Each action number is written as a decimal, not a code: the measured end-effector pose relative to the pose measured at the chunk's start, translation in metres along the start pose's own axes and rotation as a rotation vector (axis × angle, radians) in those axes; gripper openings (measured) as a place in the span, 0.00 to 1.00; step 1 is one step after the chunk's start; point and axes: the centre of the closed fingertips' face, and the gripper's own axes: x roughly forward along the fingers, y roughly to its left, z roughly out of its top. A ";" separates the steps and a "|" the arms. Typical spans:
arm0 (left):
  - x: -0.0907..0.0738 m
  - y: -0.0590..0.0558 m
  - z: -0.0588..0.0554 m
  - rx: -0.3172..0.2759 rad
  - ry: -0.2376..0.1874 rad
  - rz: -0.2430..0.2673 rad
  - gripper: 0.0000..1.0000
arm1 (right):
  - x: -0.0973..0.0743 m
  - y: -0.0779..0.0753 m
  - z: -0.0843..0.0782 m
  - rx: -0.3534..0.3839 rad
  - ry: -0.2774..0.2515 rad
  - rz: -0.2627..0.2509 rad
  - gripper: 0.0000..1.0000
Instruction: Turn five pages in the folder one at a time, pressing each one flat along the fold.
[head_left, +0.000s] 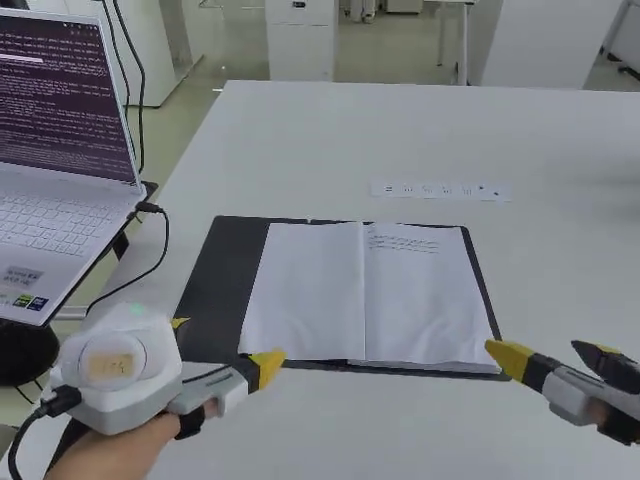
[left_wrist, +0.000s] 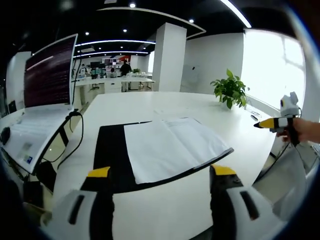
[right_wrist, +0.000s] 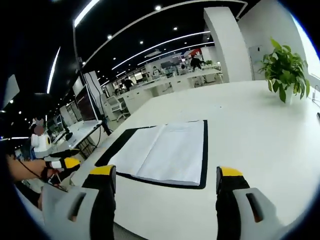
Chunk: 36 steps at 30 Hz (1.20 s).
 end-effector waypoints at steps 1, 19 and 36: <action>-0.002 -0.001 0.000 -0.006 -0.003 0.001 0.88 | -0.001 -0.002 -0.003 -0.008 0.007 0.003 0.88; -0.015 -0.004 -0.003 0.014 0.020 0.013 0.99 | -0.013 -0.004 -0.003 -0.075 -0.039 0.056 1.00; 0.051 -0.048 0.006 0.086 0.051 -0.107 0.93 | -0.009 -0.007 -0.007 -0.060 -0.024 0.063 0.97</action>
